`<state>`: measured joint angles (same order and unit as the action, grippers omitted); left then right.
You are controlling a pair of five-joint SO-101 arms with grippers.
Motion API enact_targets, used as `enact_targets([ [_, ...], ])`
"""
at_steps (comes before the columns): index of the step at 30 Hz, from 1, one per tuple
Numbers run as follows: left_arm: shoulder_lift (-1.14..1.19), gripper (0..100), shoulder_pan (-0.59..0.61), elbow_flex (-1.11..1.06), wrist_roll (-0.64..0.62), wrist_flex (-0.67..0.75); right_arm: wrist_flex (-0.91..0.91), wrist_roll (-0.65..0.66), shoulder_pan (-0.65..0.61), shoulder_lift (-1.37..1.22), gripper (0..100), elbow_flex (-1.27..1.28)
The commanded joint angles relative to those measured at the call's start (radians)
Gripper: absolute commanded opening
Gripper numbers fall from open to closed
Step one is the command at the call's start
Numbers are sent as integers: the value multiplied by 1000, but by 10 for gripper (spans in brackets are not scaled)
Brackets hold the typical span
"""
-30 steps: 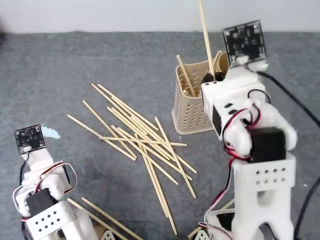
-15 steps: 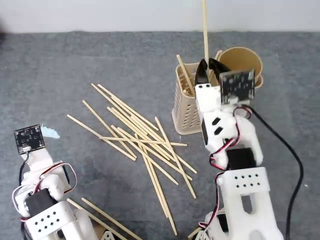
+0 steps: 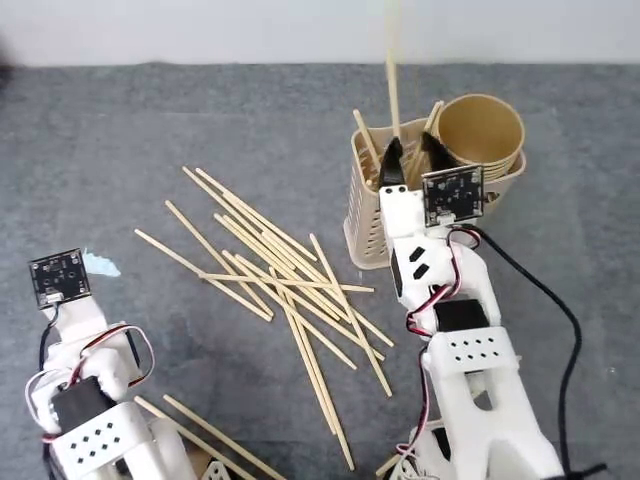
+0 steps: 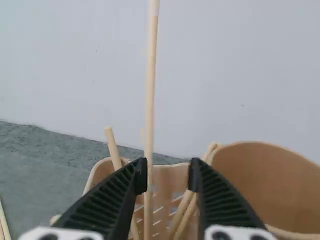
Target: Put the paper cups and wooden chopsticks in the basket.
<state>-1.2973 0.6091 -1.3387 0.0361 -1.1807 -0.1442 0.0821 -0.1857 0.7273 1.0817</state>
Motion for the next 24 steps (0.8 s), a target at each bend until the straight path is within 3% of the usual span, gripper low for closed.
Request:
enact_targets([
  [1, -12, 13, -3, 5, -5, 25, 5, -11, -1, 5, 229, -15],
  [7, -12, 13, -3, 5, -5, 25, 124, -15, -8, 125, 183, -37],
  [15, -12, 13, -3, 5, -5, 25, 568, -48, -45, 355, 183, -186],
  [24, -12, 13, -3, 5, -5, 25, 1056, -52, -243, 398, 183, -319],
])
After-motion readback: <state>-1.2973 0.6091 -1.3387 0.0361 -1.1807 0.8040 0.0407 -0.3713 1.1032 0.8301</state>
